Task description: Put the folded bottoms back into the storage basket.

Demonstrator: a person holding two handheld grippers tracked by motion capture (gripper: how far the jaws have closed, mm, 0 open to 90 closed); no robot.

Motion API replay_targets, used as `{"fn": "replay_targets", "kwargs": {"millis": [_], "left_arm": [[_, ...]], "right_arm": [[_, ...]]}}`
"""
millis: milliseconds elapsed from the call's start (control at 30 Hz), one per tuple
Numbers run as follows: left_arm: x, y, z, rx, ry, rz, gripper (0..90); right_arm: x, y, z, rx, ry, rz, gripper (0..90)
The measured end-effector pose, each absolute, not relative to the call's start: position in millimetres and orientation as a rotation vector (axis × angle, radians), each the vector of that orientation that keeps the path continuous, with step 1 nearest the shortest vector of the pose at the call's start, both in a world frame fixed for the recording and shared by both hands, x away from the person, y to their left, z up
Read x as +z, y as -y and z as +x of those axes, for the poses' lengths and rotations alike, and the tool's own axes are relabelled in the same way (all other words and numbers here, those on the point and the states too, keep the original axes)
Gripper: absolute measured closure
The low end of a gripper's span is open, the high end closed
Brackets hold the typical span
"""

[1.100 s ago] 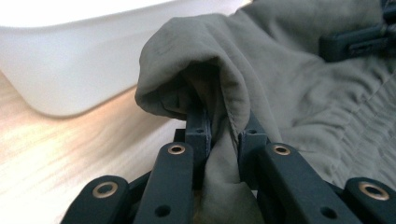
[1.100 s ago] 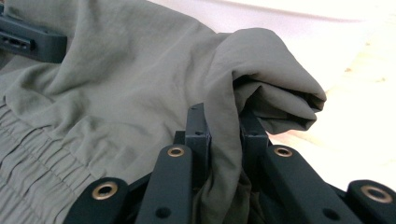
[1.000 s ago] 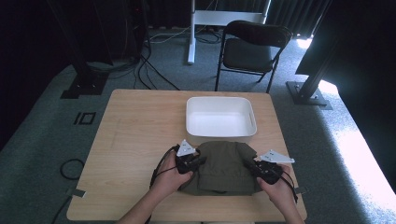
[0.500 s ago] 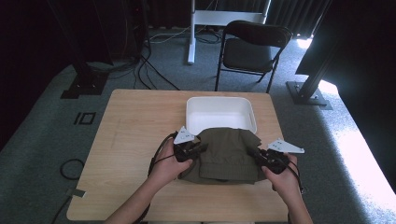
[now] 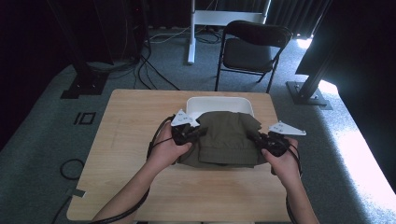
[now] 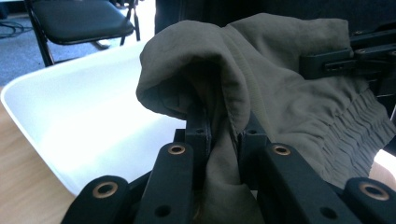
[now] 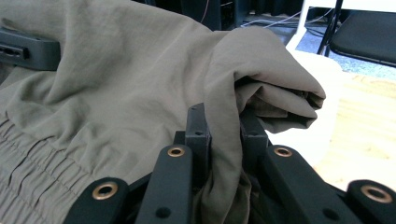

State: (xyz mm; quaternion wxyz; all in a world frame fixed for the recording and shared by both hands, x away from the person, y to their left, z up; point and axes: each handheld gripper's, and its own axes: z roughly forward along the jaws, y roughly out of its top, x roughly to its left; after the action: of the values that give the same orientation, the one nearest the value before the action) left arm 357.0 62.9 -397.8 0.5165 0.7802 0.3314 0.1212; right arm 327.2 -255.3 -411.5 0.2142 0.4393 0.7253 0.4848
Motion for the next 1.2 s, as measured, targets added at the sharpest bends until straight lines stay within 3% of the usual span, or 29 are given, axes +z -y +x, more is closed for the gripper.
{"fn": "replay_targets", "kwargs": {"millis": [1200], "left_arm": [[-378, -58, 452, 0.305, -0.906, 1.788, 81.1]], "right_arm": [[-379, 254, 432, 1.343, -1.956, 1.400, 78.9]]}}
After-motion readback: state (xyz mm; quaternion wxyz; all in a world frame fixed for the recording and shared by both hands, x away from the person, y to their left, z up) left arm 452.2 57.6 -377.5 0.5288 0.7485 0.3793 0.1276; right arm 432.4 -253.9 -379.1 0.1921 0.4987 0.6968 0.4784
